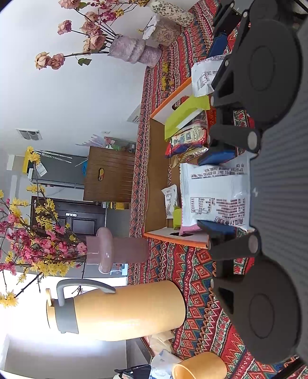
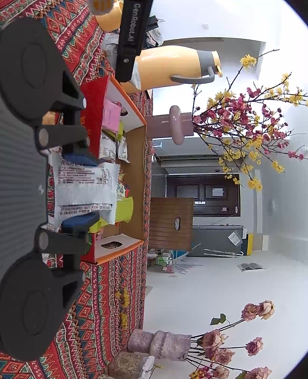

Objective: Organize snacks
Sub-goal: 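Carry both white wrappers with both tools up over the box, then open both tools to drop the white wrappers into the box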

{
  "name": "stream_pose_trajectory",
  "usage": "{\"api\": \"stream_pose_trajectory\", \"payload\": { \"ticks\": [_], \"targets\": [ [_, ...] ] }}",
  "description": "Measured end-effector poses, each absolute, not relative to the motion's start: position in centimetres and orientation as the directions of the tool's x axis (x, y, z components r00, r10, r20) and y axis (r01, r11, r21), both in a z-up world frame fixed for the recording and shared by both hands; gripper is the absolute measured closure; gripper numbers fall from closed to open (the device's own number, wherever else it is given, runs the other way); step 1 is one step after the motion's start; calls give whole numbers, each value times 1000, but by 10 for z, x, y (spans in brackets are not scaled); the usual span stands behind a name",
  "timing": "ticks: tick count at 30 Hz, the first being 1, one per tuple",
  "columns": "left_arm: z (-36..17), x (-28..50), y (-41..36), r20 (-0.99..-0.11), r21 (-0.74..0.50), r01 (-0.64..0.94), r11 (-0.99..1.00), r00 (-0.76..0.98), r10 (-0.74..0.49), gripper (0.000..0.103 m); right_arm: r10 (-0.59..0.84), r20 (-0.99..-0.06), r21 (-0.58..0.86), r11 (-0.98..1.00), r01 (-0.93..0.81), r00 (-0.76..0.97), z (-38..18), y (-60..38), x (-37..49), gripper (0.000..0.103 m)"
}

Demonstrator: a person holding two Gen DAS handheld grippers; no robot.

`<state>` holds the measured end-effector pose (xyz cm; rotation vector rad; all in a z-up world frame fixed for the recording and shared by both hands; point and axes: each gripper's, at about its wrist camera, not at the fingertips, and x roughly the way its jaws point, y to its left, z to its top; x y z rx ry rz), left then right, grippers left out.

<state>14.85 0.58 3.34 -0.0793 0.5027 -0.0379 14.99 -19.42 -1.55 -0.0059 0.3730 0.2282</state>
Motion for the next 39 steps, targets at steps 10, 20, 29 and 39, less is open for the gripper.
{"api": "stream_pose_trajectory", "payload": {
  "ticks": [10,20,29,39],
  "targets": [
    [41,187,17,-469,-97,8,995,882,-53,53,205,-349,14,977,-213,915,-3,-183,190,61],
    [36,230,20,-474,-92,-10,996,880,-35,53,182,-343,-28,979,-203,922,2,-174,233,61],
    [20,267,26,-487,-99,-46,994,873,-8,53,158,-370,-54,980,-191,915,-6,-174,281,60],
    [-6,283,37,-501,-96,-70,993,866,13,53,250,-351,-3,963,-268,902,-25,-166,290,60]
  ]
}}
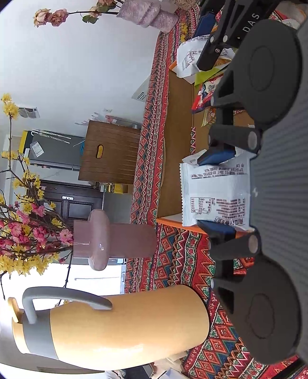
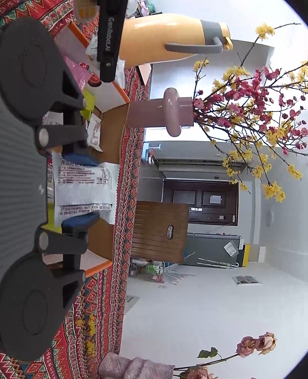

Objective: Organize snacks
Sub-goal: 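Open both tools to drop the white wrappers into the box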

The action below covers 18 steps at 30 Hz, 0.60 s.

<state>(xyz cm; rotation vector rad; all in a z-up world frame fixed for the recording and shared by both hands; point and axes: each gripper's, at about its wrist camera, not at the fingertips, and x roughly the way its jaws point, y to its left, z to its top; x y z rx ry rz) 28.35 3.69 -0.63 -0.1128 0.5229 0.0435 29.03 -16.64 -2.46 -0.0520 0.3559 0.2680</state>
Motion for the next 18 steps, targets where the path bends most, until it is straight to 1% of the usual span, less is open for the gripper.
{"api": "stream_pose_trajectory", "payload": {
  "ticks": [5,6,7,8,9,10,11,12,13,14,15,16,18],
  "targets": [
    [-12,281,36,-505,-110,-59,992,863,-4,50,263,-366,5,960,-280,893,-29,-165,293,60],
    [-12,279,36,-503,-113,-56,992,864,-8,47,264,-370,6,960,-282,891,-29,-164,293,59],
    [-11,278,36,-499,-117,-57,992,867,-9,39,263,-369,6,960,-281,891,-30,-165,291,59],
    [-10,276,37,-492,-120,-60,991,871,-7,32,264,-370,7,960,-281,891,-30,-165,291,56],
    [-9,275,38,-480,-121,-66,990,877,-1,19,264,-368,10,960,-280,892,-30,-166,290,45],
    [-7,273,38,-469,-120,-73,990,883,8,9,264,-362,13,960,-278,894,-30,-167,289,38],
    [-5,271,38,-457,-117,-81,990,889,18,6,264,-356,18,961,-276,897,-29,-168,287,26],
    [-3,268,38,-444,-118,-82,990,896,22,1,266,-349,23,961,-275,899,-28,-170,286,19],
    [-2,265,38,-433,-118,-82,990,901,23,0,269,-343,31,961,-275,900,-27,-172,284,16],
    [0,264,38,-425,-117,-84,990,905,26,0,271,-338,39,961,-274,901,-25,-173,284,11],
    [1,262,38,-420,-116,-84,990,907,28,0,271,-333,48,961,-271,903,-24,-175,283,2],
    [1,261,38,-417,-116,-84,990,909,29,0,270,-328,54,962,-267,905,-23,-176,283,0],
    [2,261,37,-416,-114,-86,990,909,31,0,271,-325,60,962,-267,906,-22,-177,282,0]
  ]
}}
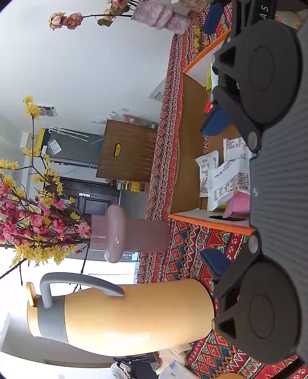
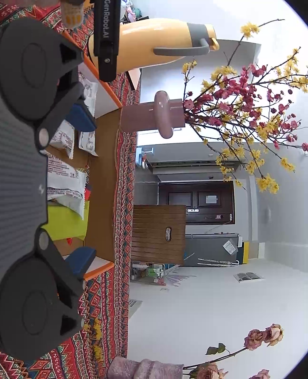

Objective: Organize snacks
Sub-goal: 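Open both tools to drop the white wrappers into the box, then move both tools back to the remaining wrappers beside the box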

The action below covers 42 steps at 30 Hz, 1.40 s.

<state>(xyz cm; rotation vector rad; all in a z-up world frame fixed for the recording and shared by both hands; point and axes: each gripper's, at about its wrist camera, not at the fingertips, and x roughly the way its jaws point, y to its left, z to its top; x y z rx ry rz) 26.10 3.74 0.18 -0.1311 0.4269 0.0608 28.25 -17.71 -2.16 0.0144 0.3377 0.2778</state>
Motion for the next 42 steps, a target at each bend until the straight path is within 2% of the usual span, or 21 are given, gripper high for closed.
{"api": "stream_pose_trajectory", "payload": {
  "ticks": [12,27,42],
  "targets": [
    [12,252,34,-401,-121,-79,989,916,24,0,262,-323,26,963,-268,909,-17,-173,276,0],
    [35,205,30,-393,-131,-74,989,919,16,0,254,-322,5,964,-266,912,2,-175,229,0],
    [6,160,41,-451,-104,-107,989,891,49,0,239,-372,31,969,-245,897,-11,-184,176,0]
  ]
}}
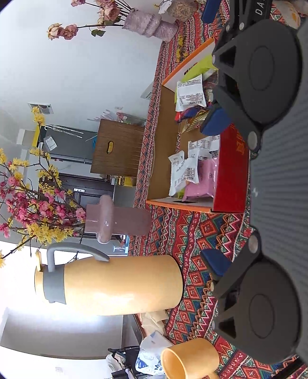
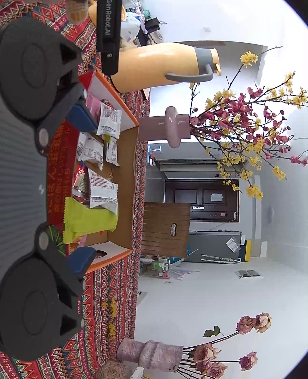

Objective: Organize snacks
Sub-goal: 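Move both tools back to the remaining wrappers beside the box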

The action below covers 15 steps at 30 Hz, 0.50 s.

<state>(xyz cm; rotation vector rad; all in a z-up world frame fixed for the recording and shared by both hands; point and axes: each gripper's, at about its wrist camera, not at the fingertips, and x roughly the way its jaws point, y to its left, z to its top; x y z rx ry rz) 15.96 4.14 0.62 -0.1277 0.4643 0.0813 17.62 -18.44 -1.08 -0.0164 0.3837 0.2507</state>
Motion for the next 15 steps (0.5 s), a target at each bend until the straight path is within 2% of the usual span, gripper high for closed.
{"api": "stream_pose_trajectory", "payload": {
  "ticks": [7,15],
  "targets": [
    [-17,149,45,-477,-64,-106,992,876,63,0,223,-419,40,973,-227,880,-27,-189,162,0],
    [-41,144,46,-457,-19,-99,995,886,79,0,199,-472,64,979,-192,859,-46,-199,155,0]
  ]
}}
